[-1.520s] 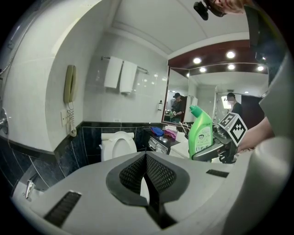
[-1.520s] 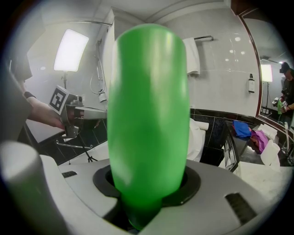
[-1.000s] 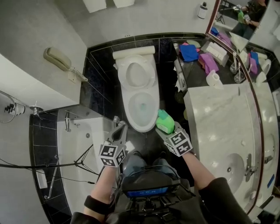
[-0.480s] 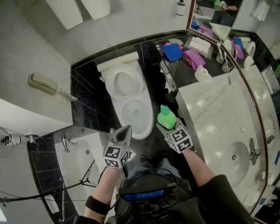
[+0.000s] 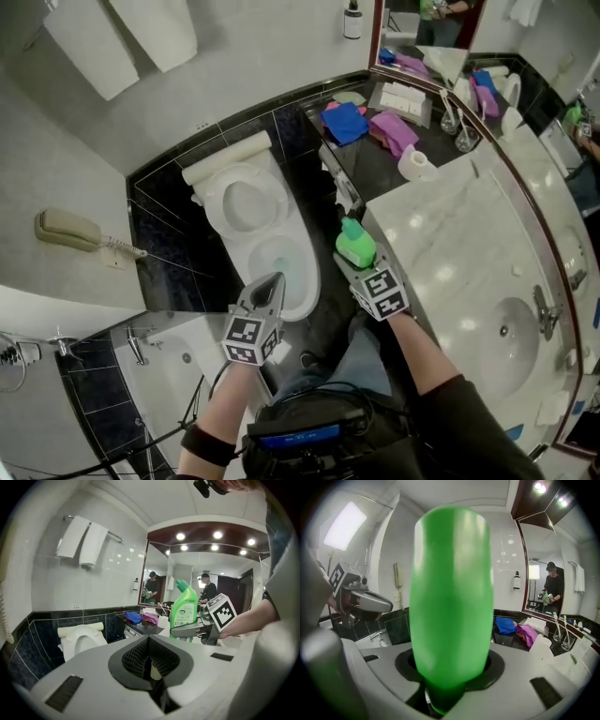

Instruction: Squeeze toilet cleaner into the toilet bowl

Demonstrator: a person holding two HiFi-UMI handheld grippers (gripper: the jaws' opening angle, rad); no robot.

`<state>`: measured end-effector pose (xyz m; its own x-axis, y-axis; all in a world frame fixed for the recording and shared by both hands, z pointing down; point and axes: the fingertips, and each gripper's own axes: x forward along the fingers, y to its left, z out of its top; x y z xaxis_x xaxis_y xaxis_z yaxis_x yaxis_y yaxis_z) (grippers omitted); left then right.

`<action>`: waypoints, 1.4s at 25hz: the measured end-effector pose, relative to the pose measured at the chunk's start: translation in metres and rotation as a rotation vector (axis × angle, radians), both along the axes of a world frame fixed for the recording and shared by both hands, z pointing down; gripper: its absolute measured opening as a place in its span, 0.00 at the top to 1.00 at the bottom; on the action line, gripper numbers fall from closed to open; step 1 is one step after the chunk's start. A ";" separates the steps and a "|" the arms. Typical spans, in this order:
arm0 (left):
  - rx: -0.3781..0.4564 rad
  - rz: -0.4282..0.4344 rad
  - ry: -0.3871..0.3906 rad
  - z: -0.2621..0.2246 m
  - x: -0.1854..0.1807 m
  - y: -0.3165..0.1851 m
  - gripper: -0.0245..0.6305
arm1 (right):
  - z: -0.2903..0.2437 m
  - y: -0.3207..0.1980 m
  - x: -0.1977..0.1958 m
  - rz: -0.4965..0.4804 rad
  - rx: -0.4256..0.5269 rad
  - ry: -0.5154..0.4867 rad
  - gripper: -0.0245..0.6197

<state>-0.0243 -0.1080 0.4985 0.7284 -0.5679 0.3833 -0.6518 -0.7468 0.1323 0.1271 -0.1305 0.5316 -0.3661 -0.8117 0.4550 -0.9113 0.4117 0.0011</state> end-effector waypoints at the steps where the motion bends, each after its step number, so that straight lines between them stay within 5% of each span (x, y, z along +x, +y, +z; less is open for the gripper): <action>1: 0.002 0.002 0.000 0.002 0.008 -0.008 0.96 | 0.001 -0.011 0.009 0.011 0.011 0.002 0.66; 19: -0.010 0.001 0.017 0.062 0.194 -0.168 0.96 | 0.067 -0.208 0.182 0.116 0.069 -0.011 0.66; 35: -0.012 0.013 -0.011 0.107 0.271 -0.245 0.96 | 0.122 -0.290 0.238 0.178 0.096 -0.023 0.66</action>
